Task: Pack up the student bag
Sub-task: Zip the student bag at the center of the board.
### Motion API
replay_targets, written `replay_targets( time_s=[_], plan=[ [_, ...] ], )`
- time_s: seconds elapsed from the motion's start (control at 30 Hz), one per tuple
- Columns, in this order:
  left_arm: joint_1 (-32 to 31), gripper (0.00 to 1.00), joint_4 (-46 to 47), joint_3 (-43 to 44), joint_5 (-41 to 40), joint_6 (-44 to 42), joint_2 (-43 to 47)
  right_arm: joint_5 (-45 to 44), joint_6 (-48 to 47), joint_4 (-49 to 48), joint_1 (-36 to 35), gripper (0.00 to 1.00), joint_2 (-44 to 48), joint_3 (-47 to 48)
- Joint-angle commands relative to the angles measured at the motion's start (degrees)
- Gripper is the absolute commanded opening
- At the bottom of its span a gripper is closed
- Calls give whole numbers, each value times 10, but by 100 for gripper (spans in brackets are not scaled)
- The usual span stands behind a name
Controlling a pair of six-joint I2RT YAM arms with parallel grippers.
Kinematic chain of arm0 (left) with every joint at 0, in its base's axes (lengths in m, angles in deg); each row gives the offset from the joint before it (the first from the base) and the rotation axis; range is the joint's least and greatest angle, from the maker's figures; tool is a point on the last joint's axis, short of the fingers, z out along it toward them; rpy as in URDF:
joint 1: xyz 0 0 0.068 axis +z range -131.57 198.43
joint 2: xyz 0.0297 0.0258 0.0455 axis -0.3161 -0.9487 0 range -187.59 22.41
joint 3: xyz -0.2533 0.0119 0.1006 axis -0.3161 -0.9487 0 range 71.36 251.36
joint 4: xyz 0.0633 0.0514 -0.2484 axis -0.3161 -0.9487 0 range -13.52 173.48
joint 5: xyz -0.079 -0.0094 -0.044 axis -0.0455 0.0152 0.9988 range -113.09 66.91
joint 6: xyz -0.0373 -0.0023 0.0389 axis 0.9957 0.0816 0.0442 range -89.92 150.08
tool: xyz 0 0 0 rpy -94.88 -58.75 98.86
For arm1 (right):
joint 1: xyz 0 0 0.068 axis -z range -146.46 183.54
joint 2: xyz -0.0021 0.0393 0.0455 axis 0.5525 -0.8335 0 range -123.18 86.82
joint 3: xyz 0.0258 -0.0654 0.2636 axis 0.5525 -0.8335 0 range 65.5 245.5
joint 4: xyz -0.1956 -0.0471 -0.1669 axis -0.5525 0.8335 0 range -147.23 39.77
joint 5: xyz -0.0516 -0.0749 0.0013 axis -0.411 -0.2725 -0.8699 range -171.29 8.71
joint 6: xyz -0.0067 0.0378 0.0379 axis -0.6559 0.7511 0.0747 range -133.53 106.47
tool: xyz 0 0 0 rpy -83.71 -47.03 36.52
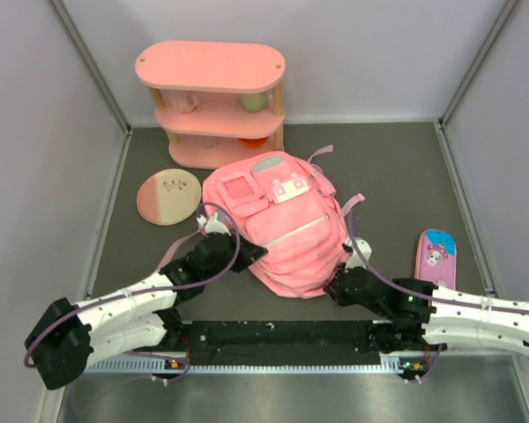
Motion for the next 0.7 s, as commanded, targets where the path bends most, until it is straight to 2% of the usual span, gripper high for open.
replay_targets(
  time_s=[0.0, 0.03, 0.1, 0.13, 0.2, 0.23, 0.27, 0.33, 0.37, 0.47, 0.5, 0.53, 0.57, 0.67],
  plan=[
    [131, 0, 11, -16, 182, -225, 42, -35, 1, 52, -3, 0, 7, 1],
    [170, 0, 2, -16, 252, -254, 47, -36, -2, 53, -3, 0, 7, 2],
    [208, 0, -48, 10, 314, -352, 41, -37, -7, 57, -2, 0, 6, 5],
    [230, 0, -76, 23, 383, -384, 34, -37, -11, 60, -2, 0, 5, 6],
    [256, 0, -113, 64, 445, -446, 5, -39, -13, 63, -1, 0, 3, 7],
    [259, 0, -109, 74, 472, -463, -8, -40, -17, 65, 0, 0, 1, 7],
    [260, 0, -101, 92, 535, -482, -20, -44, -17, 66, 1, 0, -1, 8],
    [260, 0, -148, 126, 562, -538, -62, -44, -19, 69, 4, 0, -6, 11],
    [261, 0, -151, 154, 642, -546, -78, -46, -20, 71, 5, 0, -8, 12],
    [259, 0, -144, 201, 679, -556, -143, -47, -13, 75, 5, 0, -4, 12],
    [259, 0, -144, 212, 733, -578, -170, -48, -11, 77, 5, 0, -3, 11],
    [259, 0, -168, 237, 749, -595, -183, -48, -7, 78, 5, 0, -1, 11],
    [259, 0, -192, 251, 745, -613, -205, -48, -8, 80, 6, 0, 0, 10],
    [265, 0, -258, 291, 649, -627, -238, -43, -9, 80, 5, 0, 6, 10]
  ],
)
